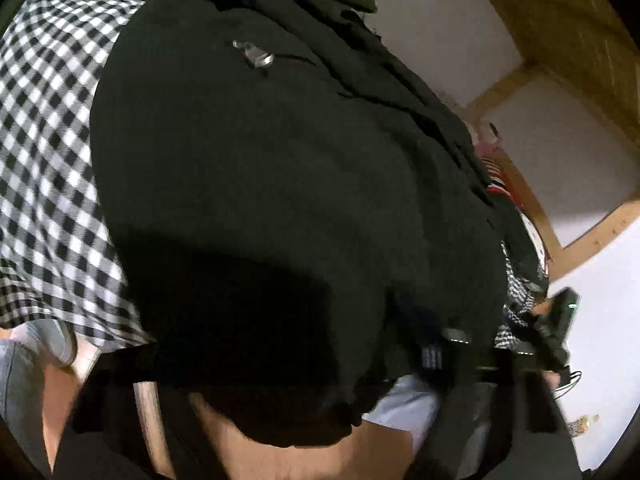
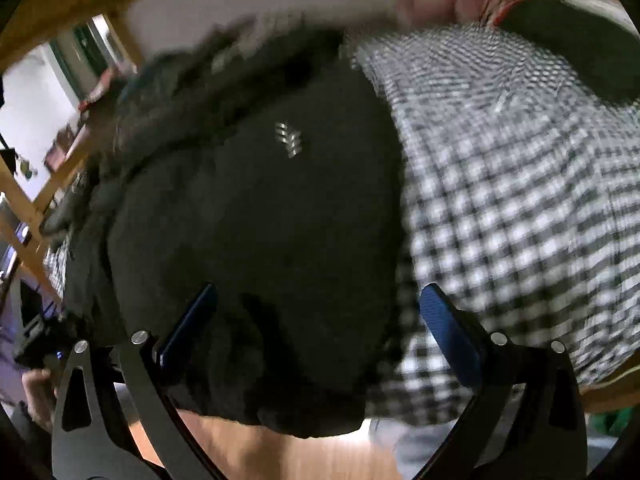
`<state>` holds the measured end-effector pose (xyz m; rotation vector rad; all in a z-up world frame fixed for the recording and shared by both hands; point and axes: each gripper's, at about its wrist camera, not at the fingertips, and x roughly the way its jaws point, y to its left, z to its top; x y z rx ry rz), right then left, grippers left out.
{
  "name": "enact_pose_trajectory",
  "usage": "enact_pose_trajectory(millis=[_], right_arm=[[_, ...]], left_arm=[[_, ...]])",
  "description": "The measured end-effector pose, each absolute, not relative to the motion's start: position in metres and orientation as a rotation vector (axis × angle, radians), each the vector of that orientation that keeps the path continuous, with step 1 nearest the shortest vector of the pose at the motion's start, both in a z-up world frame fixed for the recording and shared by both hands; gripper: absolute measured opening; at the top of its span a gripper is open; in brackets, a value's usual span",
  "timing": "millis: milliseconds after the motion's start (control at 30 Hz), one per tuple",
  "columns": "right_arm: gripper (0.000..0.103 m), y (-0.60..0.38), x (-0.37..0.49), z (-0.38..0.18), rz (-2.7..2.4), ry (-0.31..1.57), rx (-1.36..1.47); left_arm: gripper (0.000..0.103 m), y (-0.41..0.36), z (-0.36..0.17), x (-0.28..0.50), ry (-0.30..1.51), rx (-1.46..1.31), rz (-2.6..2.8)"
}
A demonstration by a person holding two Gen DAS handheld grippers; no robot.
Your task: Fold large clothes
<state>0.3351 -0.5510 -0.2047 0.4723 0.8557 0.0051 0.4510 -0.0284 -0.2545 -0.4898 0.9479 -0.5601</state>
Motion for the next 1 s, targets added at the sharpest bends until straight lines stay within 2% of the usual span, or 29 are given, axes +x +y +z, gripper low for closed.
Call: enact_pose_trajectory(millis=[67, 100, 133, 167, 200, 233, 300, 333, 367, 400, 433, 500, 533, 567, 633, 700, 733, 767, 800, 833, 867, 900, 933, 967, 1000], right_arm=[[0.099, -0.537, 0.34, -0.211, 0.112, 0.852, 0.52], [0.098, -0.529, 0.338, -0.204, 0.15, 0.803, 0.51], [0.093, -0.526, 0.336, -0.2, 0.187, 0.77, 0.51], [0.083, -0.529, 0.334, -0.195, 0.233, 0.736, 0.554], [0.063, -0.538, 0.332, -0.193, 0.261, 0.706, 0.633], [0.058, -0.55, 0.33, -0.195, 0.29, 0.679, 0.731], [0.058, -0.57, 0.33, -0.203, 0.313, 0.662, 0.872], [0.06, -0.569, 0.336, -0.208, 0.278, 0.721, 0.846], [0.061, -0.564, 0.34, -0.213, 0.263, 0.759, 0.824], [0.068, -0.558, 0.345, -0.219, 0.263, 0.786, 0.816], [0.075, -0.552, 0.348, -0.222, 0.263, 0.791, 0.809], [0.073, -0.544, 0.351, -0.222, 0.268, 0.795, 0.791], [0.043, -0.541, 0.35, -0.217, 0.301, 0.779, 0.801], [0.029, -0.544, 0.346, -0.209, 0.361, 0.719, 0.846], [0.023, -0.558, 0.334, -0.194, 0.46, 0.558, 0.978], [0.023, -0.56, 0.338, -0.195, 0.432, 0.598, 0.957], [0.026, -0.556, 0.345, -0.201, 0.411, 0.662, 0.936], [0.029, -0.548, 0.355, -0.214, 0.378, 0.76, 0.921], [0.04, -0.541, 0.362, -0.224, 0.342, 0.813, 0.894], [0.046, -0.535, 0.363, -0.227, 0.331, 0.822, 0.884], [0.046, -0.53, 0.364, -0.228, 0.335, 0.821, 0.88], [0.041, -0.529, 0.364, -0.225, 0.369, 0.806, 0.904], [0.024, -0.531, 0.363, -0.221, 0.416, 0.774, 0.933], [0.024, -0.536, 0.353, -0.207, 0.528, 0.647, 1.013], [0.019, -0.543, 0.347, -0.197, 0.59, 0.558, 1.067]], left_arm=[[0.043, -0.028, -0.252, 0.452, 0.936, -0.515, -0.576], [0.041, -0.025, -0.248, 0.452, 0.922, -0.53, -0.589], [0.039, -0.023, -0.241, 0.449, 0.9, -0.542, -0.615], [0.037, -0.023, -0.232, 0.442, 0.864, -0.547, -0.644], [0.037, -0.018, -0.224, 0.441, 0.83, -0.554, -0.669], [0.037, -0.016, -0.216, 0.44, 0.8, -0.56, -0.69], [0.041, -0.013, -0.213, 0.44, 0.806, -0.559, -0.677], [0.054, -0.015, -0.221, 0.443, 0.855, -0.557, -0.654], [0.072, -0.025, -0.233, 0.446, 0.903, -0.559, -0.63], [0.079, -0.029, -0.252, 0.454, 0.977, -0.577, -0.592], [0.081, -0.031, -0.269, 0.46, 1.018, -0.599, -0.564], [0.081, -0.027, -0.287, 0.466, 1.017, -0.692, -0.566], [0.074, -0.026, -0.286, 0.465, 1.009, -0.706, -0.573], [0.043, -0.025, -0.279, 0.462, 0.991, -0.722, -0.61], [0.038, -0.028, -0.263, 0.454, 0.94, -0.697, -0.653], [0.037, -0.029, -0.246, 0.448, 0.873, -0.665, -0.677], [0.038, -0.028, -0.247, 0.445, 0.865, -0.671, -0.672], [0.048, -0.029, -0.251, 0.447, 0.872, -0.68, -0.659], [0.06, -0.033, -0.262, 0.452, 0.917, -0.685, -0.626], [0.085, -0.039, -0.274, 0.458, 0.977, -0.692, -0.61], [0.086, -0.046, -0.288, 0.46, 1.044, -0.688, -0.589], [0.085, -0.049, -0.289, 0.46, 1.045, -0.687, -0.6], [0.062, -0.049, -0.284, 0.454, 1.017, -0.694, -0.644], [0.032, -0.05, -0.273, 0.451, 0.979, -0.69, -0.682], [0.031, -0.049, -0.254, 0.444, 0.912, -0.682, -0.733]])
